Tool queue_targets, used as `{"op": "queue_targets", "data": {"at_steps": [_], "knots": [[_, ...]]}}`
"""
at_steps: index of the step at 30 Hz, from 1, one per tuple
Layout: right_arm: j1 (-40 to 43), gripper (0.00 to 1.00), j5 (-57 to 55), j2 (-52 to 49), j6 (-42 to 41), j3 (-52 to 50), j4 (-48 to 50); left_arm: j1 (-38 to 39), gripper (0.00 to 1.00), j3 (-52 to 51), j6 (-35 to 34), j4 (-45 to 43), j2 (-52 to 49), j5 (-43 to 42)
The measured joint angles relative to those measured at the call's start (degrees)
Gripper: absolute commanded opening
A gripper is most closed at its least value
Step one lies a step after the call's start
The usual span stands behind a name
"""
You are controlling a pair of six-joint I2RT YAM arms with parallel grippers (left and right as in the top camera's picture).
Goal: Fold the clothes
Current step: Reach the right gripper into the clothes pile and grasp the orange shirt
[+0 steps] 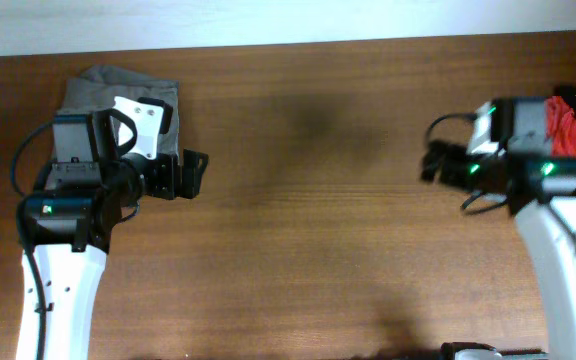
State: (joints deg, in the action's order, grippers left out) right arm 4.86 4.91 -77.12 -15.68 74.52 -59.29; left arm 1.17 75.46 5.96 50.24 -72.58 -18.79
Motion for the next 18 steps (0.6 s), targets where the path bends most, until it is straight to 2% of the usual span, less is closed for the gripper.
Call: {"op": "queue_targets", "data": {"at_steps": [4, 9, 18], "knots": [[13.35, 0.92, -2.91, -12.79, -5.01, 12.11, 0.11, 0.00, 0.99, 0.15, 0.00, -0.39, -0.09, -2.21], [23.45, 0.88, -4.20, -28.15, -7.06, 23.89, 3.80, 0.00, 0.99, 0.20, 0.00, -0.50, -0.09, -2.91], [28.35, 0.85, -5.46, -40.63, -8.22, 27.91, 16.15, 0.00, 0.99, 0.20, 0.00, -0.52, -0.09, -3.34]]}}
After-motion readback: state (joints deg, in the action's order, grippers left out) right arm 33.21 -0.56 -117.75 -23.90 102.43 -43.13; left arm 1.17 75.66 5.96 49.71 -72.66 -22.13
